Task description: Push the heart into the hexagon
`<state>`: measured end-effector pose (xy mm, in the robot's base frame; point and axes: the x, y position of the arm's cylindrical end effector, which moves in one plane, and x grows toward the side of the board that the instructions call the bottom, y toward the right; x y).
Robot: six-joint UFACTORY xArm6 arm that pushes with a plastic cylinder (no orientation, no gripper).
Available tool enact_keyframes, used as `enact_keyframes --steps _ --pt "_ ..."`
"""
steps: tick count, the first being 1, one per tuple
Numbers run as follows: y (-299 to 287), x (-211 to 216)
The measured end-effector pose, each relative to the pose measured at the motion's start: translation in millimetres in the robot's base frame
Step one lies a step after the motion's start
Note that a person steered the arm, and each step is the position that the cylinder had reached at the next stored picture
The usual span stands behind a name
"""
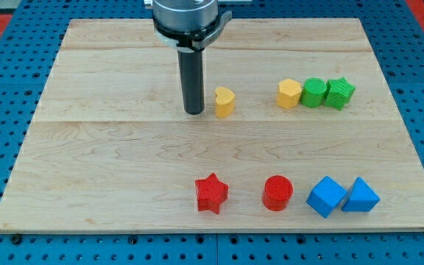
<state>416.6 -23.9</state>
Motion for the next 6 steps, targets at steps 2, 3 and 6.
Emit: enact_keyframes --steps 2,3,6 --pt "94 -2" --pt "91 -3" --pt "86 -7"
